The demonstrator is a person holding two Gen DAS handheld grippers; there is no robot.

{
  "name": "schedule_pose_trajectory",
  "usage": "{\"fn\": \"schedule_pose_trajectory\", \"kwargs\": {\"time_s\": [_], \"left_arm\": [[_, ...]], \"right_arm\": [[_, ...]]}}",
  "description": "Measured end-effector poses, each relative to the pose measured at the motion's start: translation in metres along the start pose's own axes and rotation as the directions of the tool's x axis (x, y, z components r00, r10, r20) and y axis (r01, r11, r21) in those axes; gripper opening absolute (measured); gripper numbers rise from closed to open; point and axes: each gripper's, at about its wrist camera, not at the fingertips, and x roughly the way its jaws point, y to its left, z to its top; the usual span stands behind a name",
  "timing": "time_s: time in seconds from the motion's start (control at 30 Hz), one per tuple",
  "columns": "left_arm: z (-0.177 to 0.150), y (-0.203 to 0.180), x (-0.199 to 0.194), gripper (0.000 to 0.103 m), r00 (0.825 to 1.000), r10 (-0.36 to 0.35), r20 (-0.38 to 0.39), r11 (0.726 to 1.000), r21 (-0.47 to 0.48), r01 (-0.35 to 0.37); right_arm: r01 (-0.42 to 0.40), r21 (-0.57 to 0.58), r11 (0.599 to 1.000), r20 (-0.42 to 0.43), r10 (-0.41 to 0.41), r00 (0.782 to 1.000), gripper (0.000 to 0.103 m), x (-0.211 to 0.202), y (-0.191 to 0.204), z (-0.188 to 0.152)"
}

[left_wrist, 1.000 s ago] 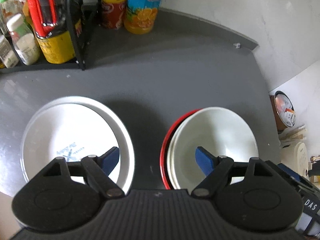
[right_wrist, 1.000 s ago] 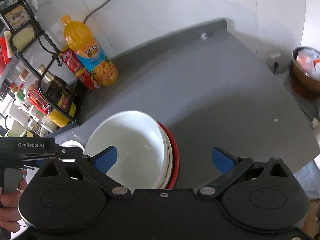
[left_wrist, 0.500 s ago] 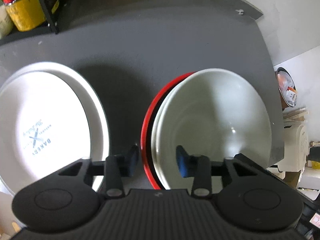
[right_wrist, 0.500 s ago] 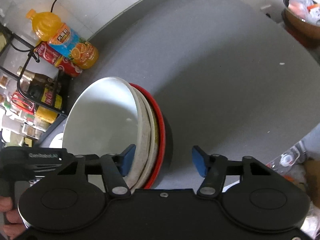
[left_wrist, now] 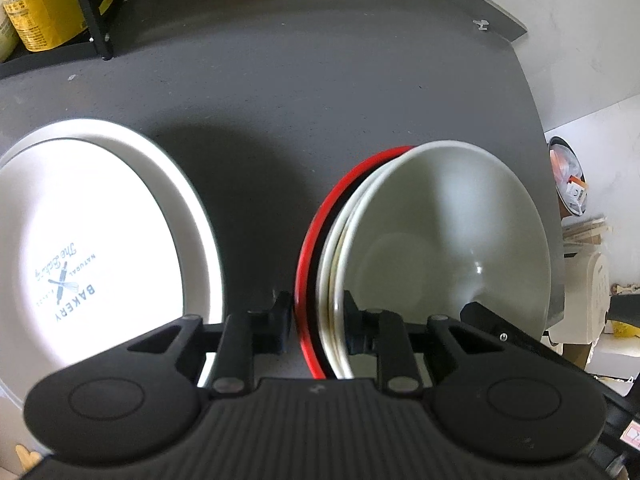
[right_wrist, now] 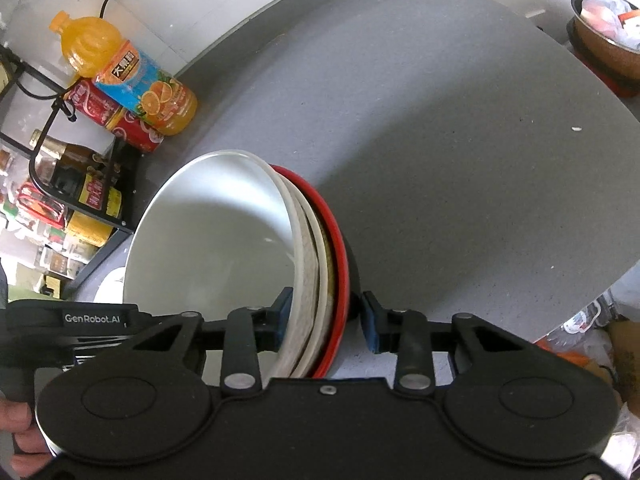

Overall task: Organize plates and bowls
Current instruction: 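Close both grippers on the rim of the red bowl stack, then lift the bowl stack with both grippers and carry it over the plates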

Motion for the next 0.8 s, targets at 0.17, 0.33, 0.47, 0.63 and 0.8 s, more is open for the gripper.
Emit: {"fn": "schedule_pose_trajectory", "kwargs": {"time_s": [0.17, 0.33, 0.47, 0.63, 0.8], "left_arm": [[-0.003, -0.003, -0.002, 0.023, 1.000, -0.002, 0.004, 1.000, 0.019, 0.002], [0.000, -0.006, -0.009, 0.023, 1.000, -0.018, 0.019, 1.000, 0.021, 0.018], [0.003, -0.007, -0.021, 0.023, 0.999, -0.023, 0.031, 1.000, 0.017, 0.023], [0.006, -0.007, -0.035, 0.023, 0.999, -0.029, 0.042, 0.999, 0.021, 0.028], [0.006, 0.004, -0.050, 0.023, 0.997, -0.040, 0.063, 0.999, -0.001, 0.040]], "right_arm": [[0.009, -0.016, 1.000, 0.009, -0.009, 1.000, 0.031, -0.002, 0.003, 0.000], [0.005, -0.030, 1.000, 0.035, -0.004, 0.999, 0.031, -0.011, 0.007, 0.004], [0.001, -0.036, 0.999, 0.050, 0.001, 0.999, 0.031, -0.019, 0.012, 0.010], [-0.008, -0.054, 0.999, 0.061, 0.011, 0.998, 0.031, -0.027, 0.020, 0.014], [-0.022, -0.098, 0.995, 0.067, 0.029, 0.997, 0.031, -0.033, 0.032, 0.016]]}}
